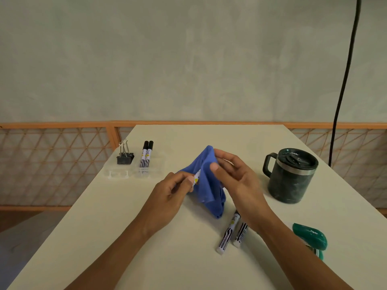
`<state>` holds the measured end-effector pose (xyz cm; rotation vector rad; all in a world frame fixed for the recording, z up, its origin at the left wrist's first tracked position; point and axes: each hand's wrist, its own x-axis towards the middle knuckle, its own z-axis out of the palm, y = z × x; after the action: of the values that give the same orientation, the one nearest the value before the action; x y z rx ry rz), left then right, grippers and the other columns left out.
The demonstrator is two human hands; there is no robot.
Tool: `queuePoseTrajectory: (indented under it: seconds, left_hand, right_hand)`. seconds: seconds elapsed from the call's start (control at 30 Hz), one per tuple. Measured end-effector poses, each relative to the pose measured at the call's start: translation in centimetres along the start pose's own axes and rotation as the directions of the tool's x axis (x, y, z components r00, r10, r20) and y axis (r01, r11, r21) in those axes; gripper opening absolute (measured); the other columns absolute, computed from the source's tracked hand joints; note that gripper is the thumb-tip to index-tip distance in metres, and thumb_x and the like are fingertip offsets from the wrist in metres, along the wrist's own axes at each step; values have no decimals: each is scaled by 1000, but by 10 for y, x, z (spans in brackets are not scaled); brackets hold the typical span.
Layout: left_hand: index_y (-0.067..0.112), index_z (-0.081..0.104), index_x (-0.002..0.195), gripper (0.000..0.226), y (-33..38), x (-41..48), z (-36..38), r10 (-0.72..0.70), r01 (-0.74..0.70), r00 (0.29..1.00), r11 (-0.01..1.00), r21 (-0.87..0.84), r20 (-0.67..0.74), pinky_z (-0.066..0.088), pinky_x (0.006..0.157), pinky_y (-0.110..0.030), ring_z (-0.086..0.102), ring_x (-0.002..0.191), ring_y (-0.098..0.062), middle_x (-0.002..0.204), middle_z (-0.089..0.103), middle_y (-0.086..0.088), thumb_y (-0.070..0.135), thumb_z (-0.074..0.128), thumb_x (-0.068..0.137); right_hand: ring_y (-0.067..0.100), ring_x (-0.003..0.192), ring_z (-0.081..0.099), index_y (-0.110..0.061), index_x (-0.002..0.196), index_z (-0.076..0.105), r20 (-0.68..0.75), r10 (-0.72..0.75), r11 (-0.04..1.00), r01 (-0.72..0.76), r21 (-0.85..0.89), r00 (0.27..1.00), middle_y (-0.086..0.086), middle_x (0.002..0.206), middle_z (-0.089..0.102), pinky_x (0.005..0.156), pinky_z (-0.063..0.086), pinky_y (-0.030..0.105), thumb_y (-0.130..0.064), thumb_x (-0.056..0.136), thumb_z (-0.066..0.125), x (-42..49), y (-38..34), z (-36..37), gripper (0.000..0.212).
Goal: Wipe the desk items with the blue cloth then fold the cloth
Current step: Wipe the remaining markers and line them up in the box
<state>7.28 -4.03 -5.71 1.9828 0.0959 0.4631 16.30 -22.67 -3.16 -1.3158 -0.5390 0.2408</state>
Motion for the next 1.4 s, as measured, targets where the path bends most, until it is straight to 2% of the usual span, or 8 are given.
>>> queuePoseTrajectory:
  seconds: [0.27,0.5,0.73,0.93,1.03,1.13,1.23,1.4]
  left_hand:
    - [24,70,99,24,-1,1,-5,95,-97,995,989,116,20,47,88,-33,60,98,-23,93,62,4,34,52,113]
    - [42,74,98,23,4,2,-9,116,-106,992,984,146,-60,39,71,-16,52,81,-13,86,54,16,32,56,110]
    - [32,75,103,14,4,2,-8,137,-119,986,979,166,-100,40,73,-14,53,82,-11,89,59,21,32,61,107]
    - [40,71,100,20,-4,4,-1,350,-315,933,904,290,-78,42,82,-19,57,93,-11,97,68,14,53,56,96]
    - [41,70,98,17,1,1,0,344,-309,935,910,278,-85,37,77,-8,55,89,-2,94,63,22,52,57,95]
    - [34,72,100,13,2,2,2,353,-313,932,901,302,-86,38,79,-11,54,90,-7,94,63,20,41,61,99]
    - [29,73,105,21,-3,2,0,354,-309,931,893,326,-89,38,80,-12,53,93,-5,97,64,20,43,58,101]
    - [28,75,110,19,-6,4,0,363,-295,922,884,363,-133,38,83,-12,53,98,-6,100,64,24,40,63,101]
  right_hand:
    - [9,109,75,-21,120,75,-90,-129,977,111,-181,988,-10,112,80,93,60,24,-17,99,74,2,2,-2,22]
    - [12,90,76,-21,124,63,-173,-61,994,44,-101,983,-3,102,82,68,58,23,-22,110,57,7,7,-8,15]
    - [21,104,77,-19,127,64,-66,2,1000,-2,-5,998,2,114,80,82,63,31,-20,107,61,4,5,-8,20]
    - [16,99,78,-5,117,72,-143,-79,994,66,-91,987,3,109,80,87,61,27,-8,94,80,5,11,0,24]
    - [18,102,78,-9,115,71,-183,-47,996,32,-83,982,2,107,81,91,63,35,-15,100,75,10,16,-4,16]
    - [19,92,77,-20,116,66,-213,-60,988,28,-149,975,2,96,81,83,61,44,-25,106,66,13,20,-6,10]
    - [21,83,71,-24,118,63,-224,-55,991,26,-128,973,10,91,79,74,56,43,-32,109,59,12,21,-7,13]
    - [16,103,77,-19,123,67,-122,-15,998,8,-56,992,-1,111,80,83,63,31,-31,99,73,7,16,-1,27]
